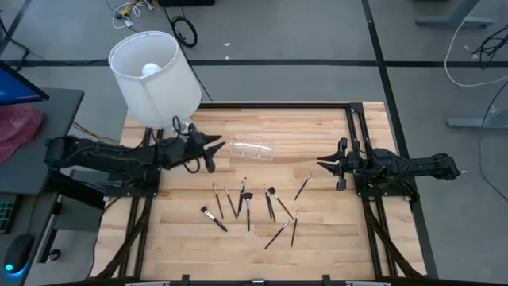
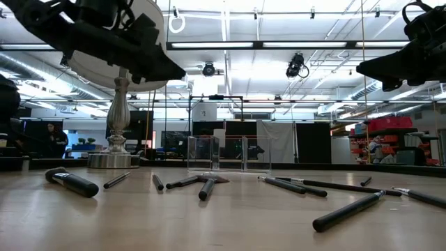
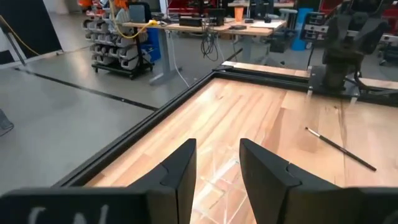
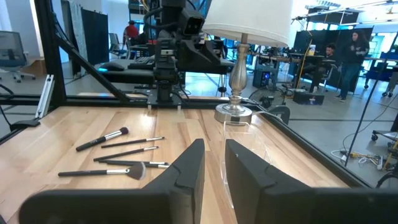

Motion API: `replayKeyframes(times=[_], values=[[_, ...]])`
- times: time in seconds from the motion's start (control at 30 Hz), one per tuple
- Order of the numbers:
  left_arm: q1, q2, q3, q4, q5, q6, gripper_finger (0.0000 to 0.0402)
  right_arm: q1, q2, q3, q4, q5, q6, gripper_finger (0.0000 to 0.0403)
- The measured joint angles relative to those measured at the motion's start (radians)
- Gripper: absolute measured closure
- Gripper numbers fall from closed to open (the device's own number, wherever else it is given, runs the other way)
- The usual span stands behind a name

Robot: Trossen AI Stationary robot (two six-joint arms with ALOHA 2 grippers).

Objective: Put items in baskets/containers
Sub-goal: Put the black powder brush into the transparent organizer

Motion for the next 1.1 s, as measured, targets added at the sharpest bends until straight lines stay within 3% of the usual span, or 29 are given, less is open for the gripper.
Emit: replayKeyframes(times=[0.9, 1.1], values=[[-0.003, 0.04, 0.044, -0.018, 0.0, -0.03, 0.0275, 0.0, 0.0, 0.0, 0.0, 0.0, 0.0, 0.0334], [-0.003, 0.04, 0.043, -0.075, 0.091, -0.041, 0.0275, 0.0, 0.0, 0.0, 0.012, 0.0, 0.0, 0.0334]])
